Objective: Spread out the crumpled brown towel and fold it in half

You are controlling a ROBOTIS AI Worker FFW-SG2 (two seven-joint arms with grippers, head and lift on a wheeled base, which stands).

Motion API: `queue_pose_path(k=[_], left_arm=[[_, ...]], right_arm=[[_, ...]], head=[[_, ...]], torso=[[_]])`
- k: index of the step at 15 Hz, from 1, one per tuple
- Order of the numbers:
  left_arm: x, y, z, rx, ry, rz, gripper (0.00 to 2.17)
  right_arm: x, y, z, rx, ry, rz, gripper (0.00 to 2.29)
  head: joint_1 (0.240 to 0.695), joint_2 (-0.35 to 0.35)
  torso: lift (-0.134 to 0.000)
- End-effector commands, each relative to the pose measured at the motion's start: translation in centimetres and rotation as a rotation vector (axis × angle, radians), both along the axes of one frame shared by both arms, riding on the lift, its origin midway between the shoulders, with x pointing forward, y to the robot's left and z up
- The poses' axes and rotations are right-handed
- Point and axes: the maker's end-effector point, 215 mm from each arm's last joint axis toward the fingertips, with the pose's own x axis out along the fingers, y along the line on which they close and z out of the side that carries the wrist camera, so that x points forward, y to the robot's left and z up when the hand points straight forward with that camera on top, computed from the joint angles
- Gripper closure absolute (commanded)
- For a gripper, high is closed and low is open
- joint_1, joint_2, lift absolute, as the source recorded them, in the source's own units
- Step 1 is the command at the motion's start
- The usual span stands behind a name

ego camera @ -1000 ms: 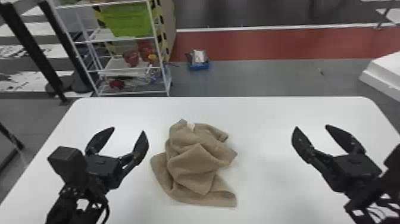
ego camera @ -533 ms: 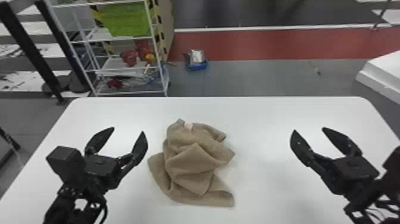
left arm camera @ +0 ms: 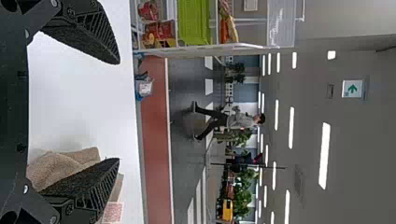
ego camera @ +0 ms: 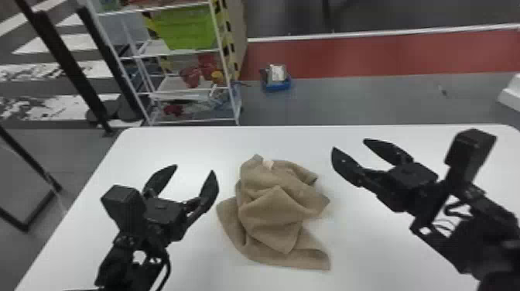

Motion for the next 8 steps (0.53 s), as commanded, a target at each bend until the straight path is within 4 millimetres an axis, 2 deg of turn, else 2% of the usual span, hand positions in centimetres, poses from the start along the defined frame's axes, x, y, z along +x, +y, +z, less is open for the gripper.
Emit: queue_pose_path(k=[1, 2, 4, 6, 7, 8], left_arm=[[-0.2, 0.2, -0.4, 0.011, 0.009, 0.003, 0.16], [-0.2, 0.5, -0.4, 0.015, 0.009, 0.006, 0.16], [-0.3, 1.2, -0.6, 0.022, 0.013, 0.016, 0.16], [-0.3, 1.4, -0.3, 0.032, 0.006, 0.019, 0.16], [-0.3, 1.5, -0.1, 0.036, 0.002, 0.022, 0.16], [-0.2, 1.6, 0.0, 0.039, -0.001, 0.025, 0.16]], right_arm=[[2.3, 7.5, 0.4, -0.045, 0.024, 0.075, 0.19], [2.8, 10.1, 0.3, -0.083, 0.053, 0.094, 0.21], [3.3, 11.9, -2.7, -0.197, 0.168, 0.133, 0.21], [3.5, 12.7, -4.5, -0.277, 0.244, 0.158, 0.21], [3.5, 12.5, -5.9, -0.323, 0.298, 0.169, 0.21], [4.0, 12.1, -6.4, -0.340, 0.304, 0.162, 0.21]], head=[[0.695, 0.221], [0.695, 0.242], [0.695, 0.313], [0.695, 0.346], [0.695, 0.350], [0.695, 0.350]], torso=[[-0.124], [-0.124], [-0.124], [-0.124], [-0.124], [-0.124]])
